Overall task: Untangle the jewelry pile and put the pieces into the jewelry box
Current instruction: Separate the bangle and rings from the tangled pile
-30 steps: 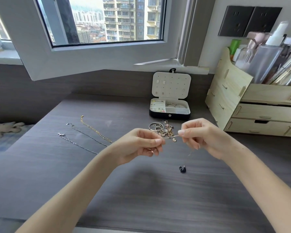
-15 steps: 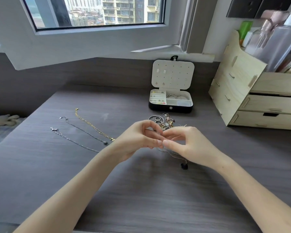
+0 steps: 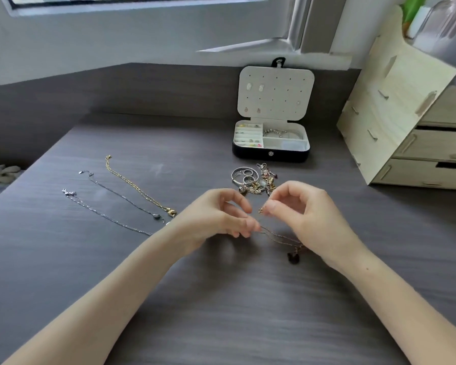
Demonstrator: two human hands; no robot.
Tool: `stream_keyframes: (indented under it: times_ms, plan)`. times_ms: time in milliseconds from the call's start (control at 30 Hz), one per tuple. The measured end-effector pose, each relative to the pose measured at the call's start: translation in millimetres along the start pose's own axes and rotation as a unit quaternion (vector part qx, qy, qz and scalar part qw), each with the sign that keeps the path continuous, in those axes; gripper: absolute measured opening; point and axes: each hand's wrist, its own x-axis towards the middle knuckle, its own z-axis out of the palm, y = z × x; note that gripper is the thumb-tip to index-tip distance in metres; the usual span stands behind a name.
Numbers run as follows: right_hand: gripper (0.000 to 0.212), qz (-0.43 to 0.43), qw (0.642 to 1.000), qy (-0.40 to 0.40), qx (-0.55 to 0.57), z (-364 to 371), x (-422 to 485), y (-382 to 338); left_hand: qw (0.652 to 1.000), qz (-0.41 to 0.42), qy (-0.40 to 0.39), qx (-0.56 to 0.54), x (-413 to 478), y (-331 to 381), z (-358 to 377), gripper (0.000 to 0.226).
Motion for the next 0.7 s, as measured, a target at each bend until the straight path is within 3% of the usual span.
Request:
stream_keyframes:
  times_ms: [133,700]
  plan:
    - [0.015,0.068,0.99,-0.047,0.118,-1.3,1.0,-1.2,1.0,0.0,-0.023,0.016,-1.2,-0.3,-3.9,0.015]
    - [0.014,0.064,0.987,-0.084,0.122,-4.5,0.0,-3.2,0.995,0.045,-0.014,-0.092,-8.3,2.4,2.0,0.01]
